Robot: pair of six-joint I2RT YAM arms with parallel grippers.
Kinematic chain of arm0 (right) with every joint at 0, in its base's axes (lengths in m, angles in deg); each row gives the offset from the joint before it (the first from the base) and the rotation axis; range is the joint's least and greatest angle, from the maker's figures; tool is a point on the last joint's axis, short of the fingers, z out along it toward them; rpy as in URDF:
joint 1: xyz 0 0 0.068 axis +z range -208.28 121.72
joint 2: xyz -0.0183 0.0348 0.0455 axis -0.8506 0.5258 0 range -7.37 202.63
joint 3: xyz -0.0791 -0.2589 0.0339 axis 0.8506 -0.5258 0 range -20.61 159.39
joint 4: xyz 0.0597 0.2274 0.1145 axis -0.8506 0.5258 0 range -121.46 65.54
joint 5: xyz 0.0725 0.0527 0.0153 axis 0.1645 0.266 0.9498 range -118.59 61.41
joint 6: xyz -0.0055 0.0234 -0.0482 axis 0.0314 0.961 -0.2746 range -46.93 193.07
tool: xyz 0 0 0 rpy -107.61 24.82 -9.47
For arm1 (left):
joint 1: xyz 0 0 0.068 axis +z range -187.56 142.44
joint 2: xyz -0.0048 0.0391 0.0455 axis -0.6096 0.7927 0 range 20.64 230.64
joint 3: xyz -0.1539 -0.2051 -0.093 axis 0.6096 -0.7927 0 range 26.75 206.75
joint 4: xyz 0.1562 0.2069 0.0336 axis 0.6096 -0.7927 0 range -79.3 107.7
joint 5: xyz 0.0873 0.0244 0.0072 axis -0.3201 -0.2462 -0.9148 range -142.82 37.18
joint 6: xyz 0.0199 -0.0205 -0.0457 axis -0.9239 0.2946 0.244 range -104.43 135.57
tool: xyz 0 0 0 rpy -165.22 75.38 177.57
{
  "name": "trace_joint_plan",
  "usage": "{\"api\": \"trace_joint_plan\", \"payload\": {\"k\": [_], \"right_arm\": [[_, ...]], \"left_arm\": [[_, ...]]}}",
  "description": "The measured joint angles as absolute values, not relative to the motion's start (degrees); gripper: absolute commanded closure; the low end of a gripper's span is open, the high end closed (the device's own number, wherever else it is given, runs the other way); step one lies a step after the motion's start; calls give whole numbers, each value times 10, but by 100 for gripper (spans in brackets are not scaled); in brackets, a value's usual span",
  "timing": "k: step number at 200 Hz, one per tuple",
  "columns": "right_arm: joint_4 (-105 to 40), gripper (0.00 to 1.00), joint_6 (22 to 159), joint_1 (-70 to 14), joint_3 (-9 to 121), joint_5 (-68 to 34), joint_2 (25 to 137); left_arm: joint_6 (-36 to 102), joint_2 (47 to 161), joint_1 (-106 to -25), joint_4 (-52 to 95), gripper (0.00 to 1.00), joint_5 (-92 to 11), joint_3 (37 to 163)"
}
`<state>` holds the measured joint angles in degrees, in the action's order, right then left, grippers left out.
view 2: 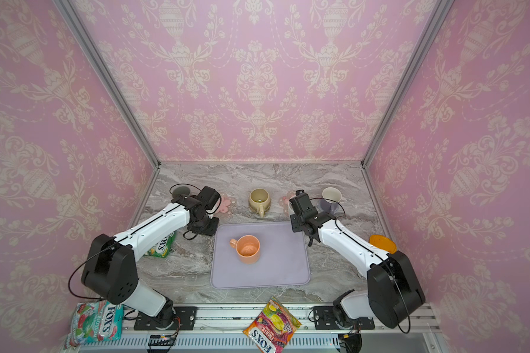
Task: Place cups on coasters
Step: Place the cup on the coaster.
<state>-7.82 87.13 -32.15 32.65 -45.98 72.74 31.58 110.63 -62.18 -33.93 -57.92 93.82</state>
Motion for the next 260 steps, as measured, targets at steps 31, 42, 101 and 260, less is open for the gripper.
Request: {"api": "trace_joint_plan", "payload": {"k": [31, 42, 101, 260], "right_arm": [[-92, 100, 865, -332, 337, -459, 749], [-98, 100, 864, -336, 341, -458, 758], [-128, 100, 861, -350, 358, -443, 800], [-184, 100, 822, -386, 391, -425, 863]], "left_arm": [[316, 1119, -622, -330, 63, -579, 948], [316, 1123, -622, -328, 63, -579, 949], [316, 1140, -621, -325, 63, -579, 954], [316, 1190, -620, -312, 63, -576, 985]]}}
